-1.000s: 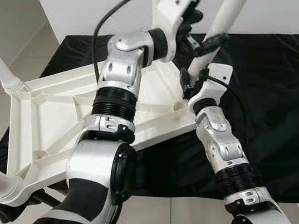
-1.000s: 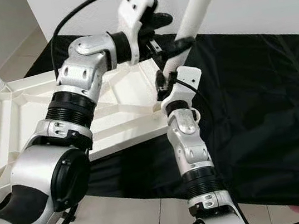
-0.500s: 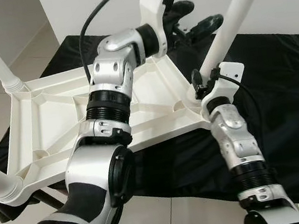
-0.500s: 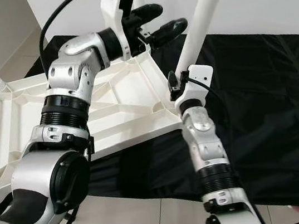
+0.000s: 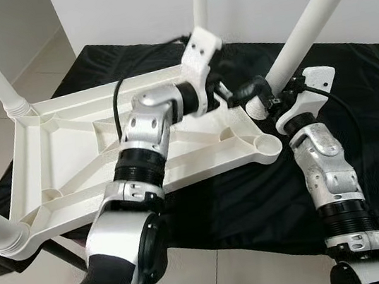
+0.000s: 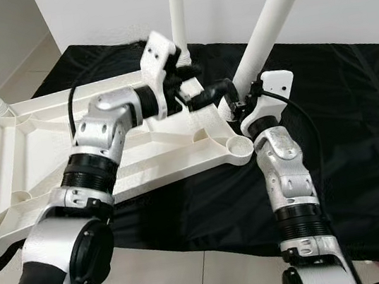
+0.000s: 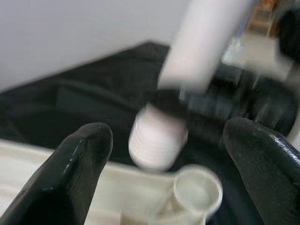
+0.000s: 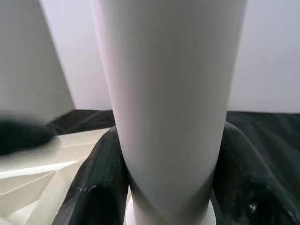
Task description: Building children table
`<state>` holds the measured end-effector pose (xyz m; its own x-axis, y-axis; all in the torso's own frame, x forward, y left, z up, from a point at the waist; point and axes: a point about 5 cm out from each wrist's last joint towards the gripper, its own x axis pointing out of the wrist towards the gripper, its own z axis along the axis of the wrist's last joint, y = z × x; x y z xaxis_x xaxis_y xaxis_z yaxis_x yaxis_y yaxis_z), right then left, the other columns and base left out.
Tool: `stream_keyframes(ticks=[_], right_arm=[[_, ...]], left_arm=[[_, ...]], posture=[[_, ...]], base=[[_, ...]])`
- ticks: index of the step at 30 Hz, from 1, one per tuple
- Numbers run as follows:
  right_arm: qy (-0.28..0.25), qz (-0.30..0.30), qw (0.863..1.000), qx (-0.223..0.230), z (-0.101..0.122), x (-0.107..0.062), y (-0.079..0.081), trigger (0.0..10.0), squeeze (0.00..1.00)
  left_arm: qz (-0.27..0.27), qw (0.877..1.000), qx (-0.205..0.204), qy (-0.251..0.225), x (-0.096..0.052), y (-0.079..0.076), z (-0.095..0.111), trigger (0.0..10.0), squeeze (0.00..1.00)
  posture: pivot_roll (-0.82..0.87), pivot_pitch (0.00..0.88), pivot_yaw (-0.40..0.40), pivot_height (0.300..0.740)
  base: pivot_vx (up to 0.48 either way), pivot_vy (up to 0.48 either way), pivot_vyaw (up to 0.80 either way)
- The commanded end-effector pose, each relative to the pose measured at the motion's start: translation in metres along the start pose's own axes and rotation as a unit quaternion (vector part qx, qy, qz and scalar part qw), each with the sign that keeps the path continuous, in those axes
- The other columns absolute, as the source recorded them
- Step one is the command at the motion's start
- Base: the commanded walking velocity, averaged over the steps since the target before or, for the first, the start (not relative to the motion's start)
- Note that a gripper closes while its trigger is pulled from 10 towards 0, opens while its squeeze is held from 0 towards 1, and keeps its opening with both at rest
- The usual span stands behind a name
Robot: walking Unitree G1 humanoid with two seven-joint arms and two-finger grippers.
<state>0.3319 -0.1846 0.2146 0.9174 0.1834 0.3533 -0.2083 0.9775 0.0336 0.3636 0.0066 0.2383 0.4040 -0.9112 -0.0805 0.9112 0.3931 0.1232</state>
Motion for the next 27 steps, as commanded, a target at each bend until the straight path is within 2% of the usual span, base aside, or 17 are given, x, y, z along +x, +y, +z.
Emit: stream_keyframes(ticks=[1,6,8,12,18,22,27], right_arm=[[-0.004,0.020,1.000,0.010,0.002,-0.003,-0.001,10.0,0.00],[0.018,0.054,0.998,0.019,-0.001,-0.009,-0.007,10.0,0.00],[0.018,0.054,0.998,0.019,-0.001,-0.009,-0.007,10.0,0.00],[0.033,0.086,0.996,0.012,-0.005,-0.016,-0.010,10.0,0.00],[0.043,0.077,0.996,0.002,-0.009,-0.018,-0.019,10.0,0.00],[0.047,0.061,0.997,0.005,-0.010,-0.018,-0.030,10.0,0.00],[0.055,0.055,0.997,-0.001,-0.014,-0.018,-0.038,10.0,0.00]], left_arm=[[0.126,0.991,-0.005,0.034,0.011,-0.002,-0.021,10.0,0.00],[0.123,0.988,0.008,0.093,0.016,-0.013,-0.052,10.0,0.00],[0.123,0.988,0.008,0.093,0.016,-0.013,-0.052,10.0,0.00],[0.120,0.986,0.011,0.117,0.017,-0.020,-0.067,10.0,0.00],[0.117,0.986,0.010,0.115,0.018,-0.023,-0.068,10.0,0.00],[0.108,0.989,0.017,0.098,0.019,-0.027,-0.063,10.0,0.00],[0.053,0.997,0.036,0.051,0.021,-0.040,-0.048,10.0,0.00]], posture=[[-0.07,0.008,-0.018,0.740],[-0.07,0.012,-0.014,0.740],[-0.07,0.012,-0.014,0.740],[-0.07,0.014,-0.010,0.740],[-0.07,0.012,-0.012,0.740],[-0.07,0.010,-0.013,0.740],[-0.06,0.002,-0.016,0.740]], base=[[0.000,0.000,0.00],[0.000,0.000,0.00],[0.000,0.000,0.00],[0.000,0.000,0.00],[0.000,0.000,0.00],[0.000,0.000,0.00],[0.000,0.000,0.00]])
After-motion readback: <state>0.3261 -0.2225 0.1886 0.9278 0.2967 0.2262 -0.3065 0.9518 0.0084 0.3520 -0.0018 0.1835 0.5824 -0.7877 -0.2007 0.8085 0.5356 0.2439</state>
